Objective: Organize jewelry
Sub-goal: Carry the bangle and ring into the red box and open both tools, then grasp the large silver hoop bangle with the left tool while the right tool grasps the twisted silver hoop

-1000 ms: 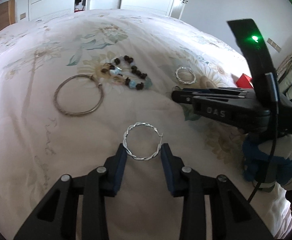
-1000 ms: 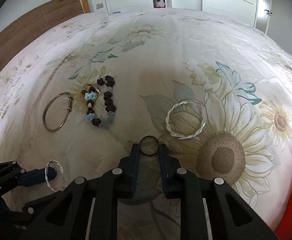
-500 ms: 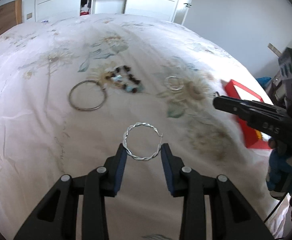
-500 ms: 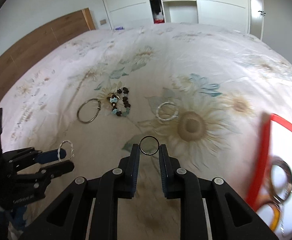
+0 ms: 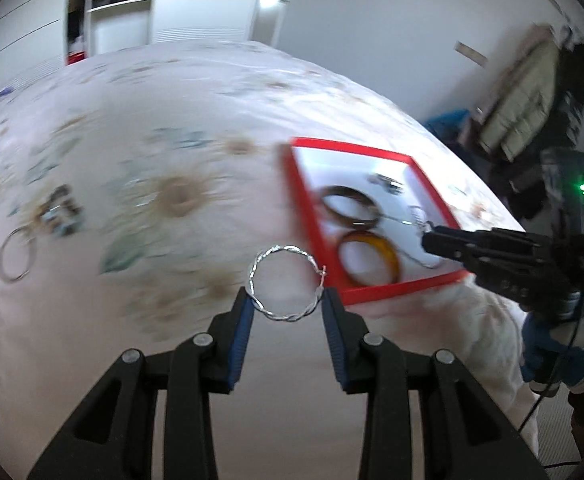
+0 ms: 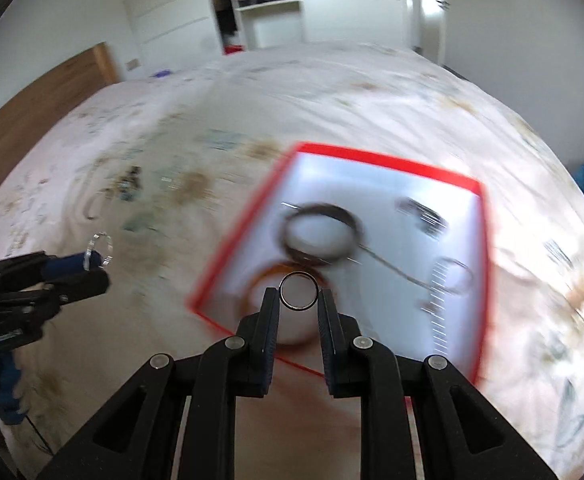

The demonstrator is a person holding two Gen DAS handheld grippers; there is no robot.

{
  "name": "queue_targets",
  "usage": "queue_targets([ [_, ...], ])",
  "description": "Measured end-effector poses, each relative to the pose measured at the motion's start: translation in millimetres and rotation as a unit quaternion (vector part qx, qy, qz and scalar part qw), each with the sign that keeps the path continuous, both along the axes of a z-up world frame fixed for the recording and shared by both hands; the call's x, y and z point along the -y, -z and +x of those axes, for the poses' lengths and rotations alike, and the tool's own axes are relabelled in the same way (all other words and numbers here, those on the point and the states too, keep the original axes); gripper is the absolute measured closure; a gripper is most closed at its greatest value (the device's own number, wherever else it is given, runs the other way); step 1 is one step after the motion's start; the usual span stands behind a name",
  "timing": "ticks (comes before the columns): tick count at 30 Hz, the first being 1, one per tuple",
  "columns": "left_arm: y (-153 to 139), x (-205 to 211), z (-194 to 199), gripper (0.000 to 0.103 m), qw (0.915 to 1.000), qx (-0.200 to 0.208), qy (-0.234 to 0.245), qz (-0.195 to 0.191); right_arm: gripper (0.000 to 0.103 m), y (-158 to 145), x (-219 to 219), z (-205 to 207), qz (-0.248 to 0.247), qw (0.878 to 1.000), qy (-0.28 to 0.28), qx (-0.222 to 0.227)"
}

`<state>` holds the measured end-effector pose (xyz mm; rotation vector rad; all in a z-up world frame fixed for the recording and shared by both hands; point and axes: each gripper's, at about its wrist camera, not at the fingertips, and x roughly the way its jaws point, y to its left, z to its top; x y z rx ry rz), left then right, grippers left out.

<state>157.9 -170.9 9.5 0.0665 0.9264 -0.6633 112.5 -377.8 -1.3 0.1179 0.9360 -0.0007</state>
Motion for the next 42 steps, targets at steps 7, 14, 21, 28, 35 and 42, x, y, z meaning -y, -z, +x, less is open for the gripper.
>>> queue_targets([
  [7, 8, 70, -3, 0.070, 0.9988, -0.001, 0.043, 0.022, 0.084, 21, 27, -4, 0.002, 1.000, 0.010, -0.017],
  [14, 35, 102, 14, 0.070, 0.9968, -0.016, 0.047, 0.063, 0.084, 37, 39, 0, -0.004, 0.999, -0.002, -0.037],
  [21, 49, 116, 19, 0.069, 0.9952, -0.013, 0.051, 0.082, 0.083, 41, 46, 1, -0.007, 0.999, -0.010, -0.044],
  [28, 46, 112, 19, 0.066, 0.9961, -0.022, 0.051, 0.069, 0.074, 35, 46, -4, -0.010, 0.999, -0.002, -0.039],
  [35, 28, 103, 9, 0.057, 0.9973, -0.015, 0.054, 0.049, 0.071, 21, 45, -13, -0.013, 0.999, 0.007, -0.028],
  [42, 10, 53, 8, 0.056, 0.9996, -0.018, 0.013, 0.016, 0.071, -11, 21, -11, -0.015, 1.000, -0.006, 0.001],
])
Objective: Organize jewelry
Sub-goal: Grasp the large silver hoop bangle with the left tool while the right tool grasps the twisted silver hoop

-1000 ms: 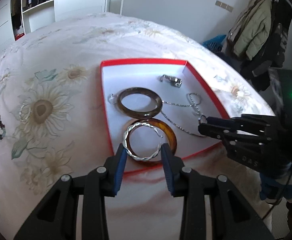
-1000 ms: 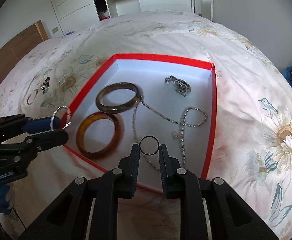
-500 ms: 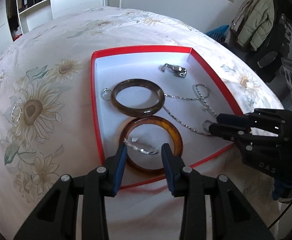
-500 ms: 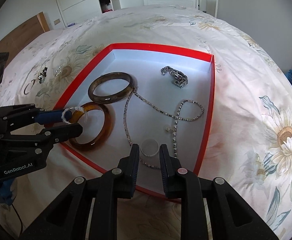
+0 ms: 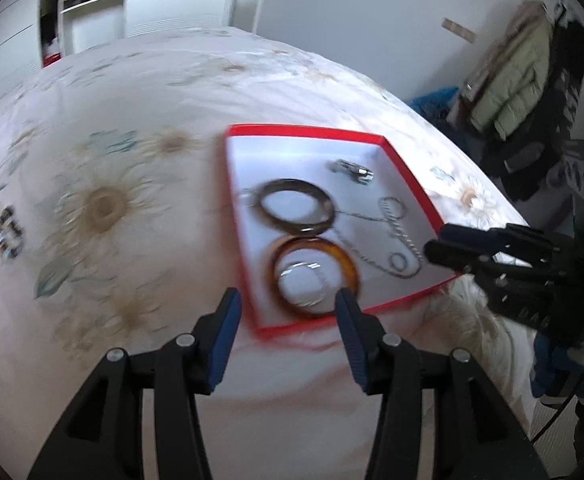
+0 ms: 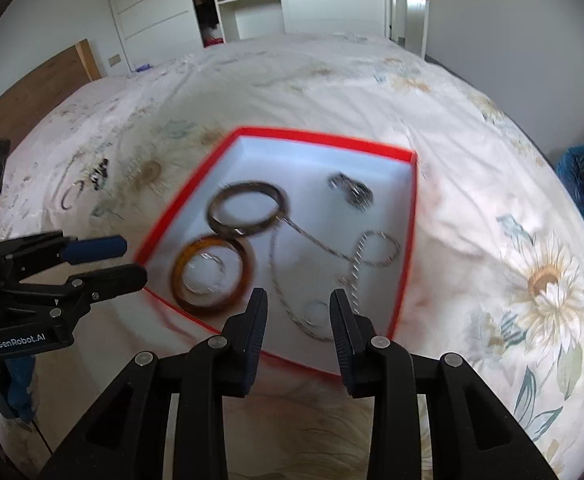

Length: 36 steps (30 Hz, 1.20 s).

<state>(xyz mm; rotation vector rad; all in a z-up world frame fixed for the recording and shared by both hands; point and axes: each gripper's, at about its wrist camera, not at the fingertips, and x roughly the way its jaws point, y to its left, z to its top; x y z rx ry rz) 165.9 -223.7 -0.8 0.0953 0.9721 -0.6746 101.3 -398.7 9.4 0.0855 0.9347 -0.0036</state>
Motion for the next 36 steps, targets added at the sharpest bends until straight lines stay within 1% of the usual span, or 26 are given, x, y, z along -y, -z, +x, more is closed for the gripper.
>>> queue_targets([
  [5, 0, -67, 6, 0.056, 0.9983, 0.005, -0.053, 0.024, 0.071, -17, -36, 14, 0.008, 0.999, -0.026, 0.020],
  [9, 7, -134, 15, 0.056, 0.9927, 0.006, -0.112, 0.044, 0.071, -19, -77, 34, 0.012, 0.998, -0.050, 0.027],
  [12, 13, -184, 26, 0.056, 0.9868, 0.008, -0.153, 0.053, 0.071, -13, -105, 52, 0.018, 0.998, -0.063, 0.024],
  [14, 15, -216, 36, 0.056, 0.9813, 0.012, -0.184, 0.057, 0.071, -6, -119, 63, 0.021, 0.997, -0.068, 0.020],
  [18, 22, -276, 60, 0.056, 0.9707, 0.013, -0.236, 0.046, 0.071, 12, -151, 97, 0.026, 0.997, -0.076, 0.008],
  [20, 26, -295, 70, 0.056, 0.9673, 0.013, -0.250, 0.043, 0.071, 20, -163, 110, 0.025, 0.996, -0.080, 0.003],
  [22, 33, -310, 83, 0.056, 0.9648, 0.011, -0.259, 0.042, 0.071, 30, -176, 130, 0.026, 0.996, -0.083, -0.003],
  [25, 39, -319, 100, 0.056, 0.9648, 0.010, -0.261, 0.033, 0.071, 39, -191, 154, 0.025, 0.996, -0.082, -0.006],
  [28, 44, -317, 117, 0.056, 0.9669, 0.011, -0.254, 0.024, 0.071, 48, -201, 175, 0.028, 0.996, -0.080, -0.007],
  [32, 55, -314, 134, 0.056, 0.9667, 0.010, -0.254, 0.025, 0.071, 58, -208, 197, 0.024, 0.997, -0.075, -0.008],
  [36, 72, -312, 149, 0.056, 0.9663, 0.002, -0.255, 0.039, 0.071, 70, -211, 217, 0.017, 0.998, -0.066, -0.012],
])
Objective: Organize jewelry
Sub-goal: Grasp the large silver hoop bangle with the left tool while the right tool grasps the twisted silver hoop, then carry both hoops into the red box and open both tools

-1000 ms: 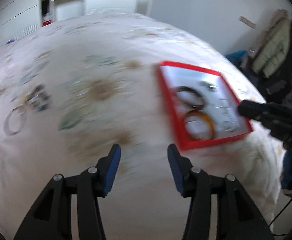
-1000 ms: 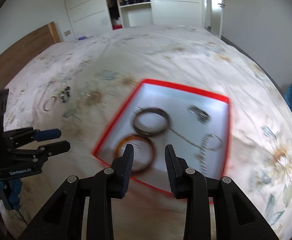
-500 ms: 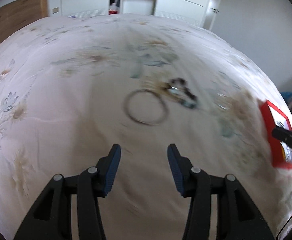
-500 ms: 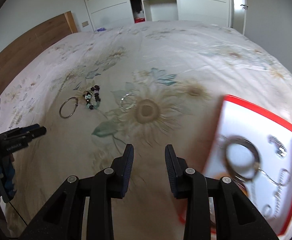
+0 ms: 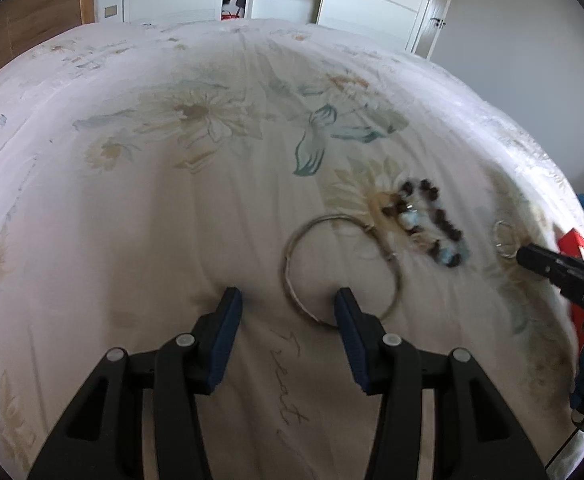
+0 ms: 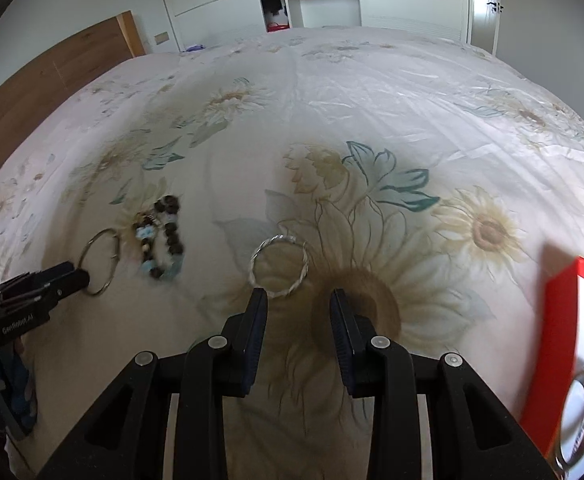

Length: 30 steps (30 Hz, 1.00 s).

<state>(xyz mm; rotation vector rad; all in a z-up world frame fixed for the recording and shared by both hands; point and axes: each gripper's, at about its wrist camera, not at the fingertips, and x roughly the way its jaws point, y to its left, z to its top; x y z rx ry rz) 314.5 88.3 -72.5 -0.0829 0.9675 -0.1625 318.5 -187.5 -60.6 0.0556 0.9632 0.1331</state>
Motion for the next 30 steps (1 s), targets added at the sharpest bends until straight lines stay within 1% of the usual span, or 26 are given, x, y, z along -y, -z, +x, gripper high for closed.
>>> queue_targets([
  [3, 6, 0, 8, 0.057, 1.0000, -0.003, -0.001, 0.004, 0.071, 5, -4, 11, -0.003, 1.000, 0.001, 0.002],
  [5, 9, -2, 15, 0.067, 0.9998, -0.008, -0.009, 0.017, 0.071, 9, -6, 17, -0.008, 1.000, 0.001, 0.002],
  [6, 11, -4, 19, 0.074, 0.9996, -0.010, -0.018, 0.020, 0.071, 10, -7, 19, -0.009, 1.000, 0.000, 0.000],
  [7, 11, -8, 22, 0.079, 0.9995, -0.012, -0.025, 0.016, 0.071, 12, -8, 21, -0.009, 1.000, -0.002, -0.001],
  [8, 12, -10, 23, 0.082, 0.9994, -0.013, -0.029, 0.012, 0.075, 14, -9, 23, -0.010, 1.000, -0.004, -0.003],
  [9, 12, -14, 23, 0.087, 0.9993, -0.013, -0.035, 0.009, 0.078, 15, -10, 23, -0.011, 1.000, -0.008, -0.005],
  [10, 12, -16, 23, 0.092, 0.9991, -0.013, -0.040, 0.007, 0.083, 17, -12, 24, -0.012, 1.000, -0.013, -0.008],
  [12, 12, -20, 21, 0.097, 0.9987, -0.011, -0.049, 0.006, 0.090, 19, -15, 24, -0.011, 1.000, -0.021, -0.010],
  [14, 11, -23, 18, 0.098, 0.9982, -0.007, -0.059, 0.010, 0.096, 19, -20, 23, -0.006, 0.999, -0.033, -0.010],
  [18, 5, -24, 9, 0.098, 0.9973, 0.011, -0.068, 0.024, 0.097, 18, -28, 13, 0.010, 0.999, -0.052, -0.009],
  [21, -2, -30, -1, 0.098, 0.9967, 0.019, -0.076, 0.019, 0.098, 15, -33, 0, 0.019, 0.998, -0.066, -0.006],
  [24, -11, -37, -12, 0.098, 0.9962, 0.021, -0.083, 0.014, 0.098, 7, -33, -19, 0.029, 0.997, -0.077, -0.001],
  [30, -34, -40, -42, 0.098, 0.9959, 0.029, -0.079, 0.035, 0.098, -22, -15, -60, 0.037, 0.996, -0.076, 0.016],
])
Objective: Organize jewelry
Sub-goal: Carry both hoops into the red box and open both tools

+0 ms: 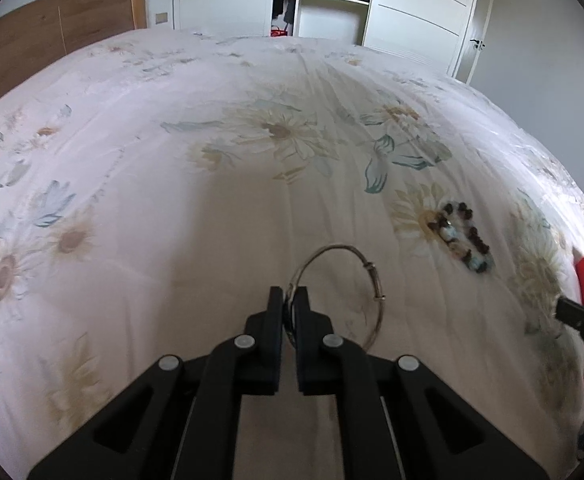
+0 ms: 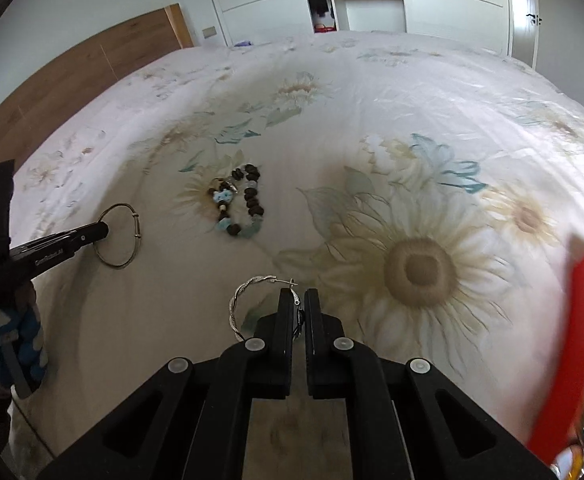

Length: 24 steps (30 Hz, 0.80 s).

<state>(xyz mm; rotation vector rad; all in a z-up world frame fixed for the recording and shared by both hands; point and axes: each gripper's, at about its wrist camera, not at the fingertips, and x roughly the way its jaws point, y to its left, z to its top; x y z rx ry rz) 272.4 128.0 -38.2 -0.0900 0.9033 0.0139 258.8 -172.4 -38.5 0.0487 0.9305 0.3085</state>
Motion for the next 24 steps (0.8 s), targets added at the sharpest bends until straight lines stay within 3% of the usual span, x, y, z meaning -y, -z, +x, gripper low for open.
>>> queue_targets([
  [12, -50, 43, -46, 0.098, 0.9987, 0.017, 0.040, 0.027, 0.098, -59, 90, -81, -0.003, 0.996, 0.076, 0.038],
  [19, -79, 125, -63, 0.098, 0.9924, 0.037, 0.117, 0.008, 0.098, -72, 163, -121, -0.019, 0.989, 0.139, 0.044],
  [24, -87, 205, -73, 0.098, 0.9811, 0.038, 0.189, -0.016, 0.098, -68, 208, -143, -0.031, 0.983, 0.178, 0.036],
])
